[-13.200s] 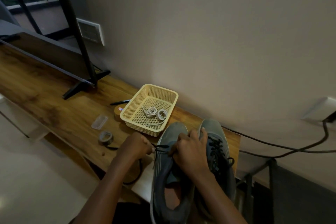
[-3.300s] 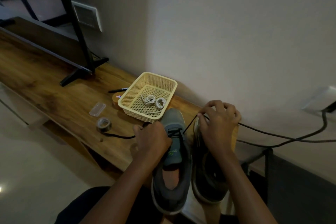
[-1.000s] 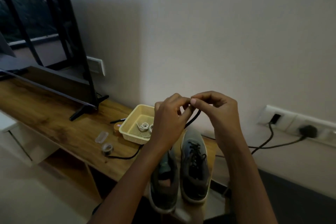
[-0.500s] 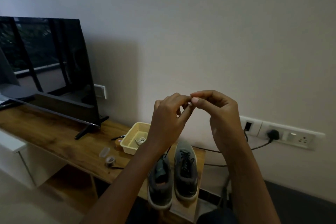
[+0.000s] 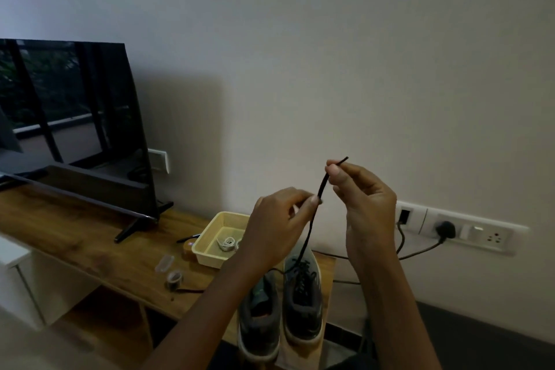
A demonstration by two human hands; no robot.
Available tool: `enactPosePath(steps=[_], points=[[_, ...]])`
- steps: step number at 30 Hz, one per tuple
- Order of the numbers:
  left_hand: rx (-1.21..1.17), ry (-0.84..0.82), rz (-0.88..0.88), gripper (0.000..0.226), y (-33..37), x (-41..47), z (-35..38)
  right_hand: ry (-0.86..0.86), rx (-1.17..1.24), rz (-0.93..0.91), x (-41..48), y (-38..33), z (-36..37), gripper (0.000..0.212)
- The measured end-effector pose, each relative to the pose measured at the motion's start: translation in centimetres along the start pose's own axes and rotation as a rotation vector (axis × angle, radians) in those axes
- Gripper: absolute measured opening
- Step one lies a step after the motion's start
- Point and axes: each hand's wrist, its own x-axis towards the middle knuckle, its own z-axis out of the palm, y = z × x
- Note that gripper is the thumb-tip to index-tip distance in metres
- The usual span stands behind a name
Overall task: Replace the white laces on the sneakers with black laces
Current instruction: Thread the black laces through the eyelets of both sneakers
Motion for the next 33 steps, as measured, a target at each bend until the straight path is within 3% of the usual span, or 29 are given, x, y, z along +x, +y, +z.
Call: enactPosePath(steps=[3, 9, 13, 18, 22, 25, 33], points=[[-0.014, -0.013, -0.237, 0.017, -4.6, -0.9, 0.7, 0.041, 0.029, 0.005, 0.6, 1.6, -0.5, 0.011], [0.045, -0.032, -0.711, 0.022, -16.6, -4.8, 3.7, 0.067, -0.048, 0.052, 2.2, 7.8, -1.2, 0.017], [0.063, -0.032, -0.902, 0.023, -20.8, -7.3, 5.8, 0.066, -0.139, 0.115, 2.7, 13.0, -1.4, 0.015], [0.133, -0.160, -0.919, 0.008, -22.4, -7.7, 7.5, 0.017, -0.309, 0.228, 3.2, 20.4, -1.6, 0.013], [0.138, -0.190, -0.918, 0.016, -22.7, -7.6, 7.3, -0.100, -0.575, 0.386, 2.5, 25.6, -2.4, 0.011], [0.154, -0.267, -0.922, 0.034, -23.1, -7.7, 7.1, -0.225, -0.724, 0.469, 2.4, 27.4, -2.8, 0.008], [0.203, -0.376, -0.929, 0.046, -24.1, -7.4, 7.9, -0.446, -1.211, 0.412, 1.0, 30.5, -1.5, 0.010]])
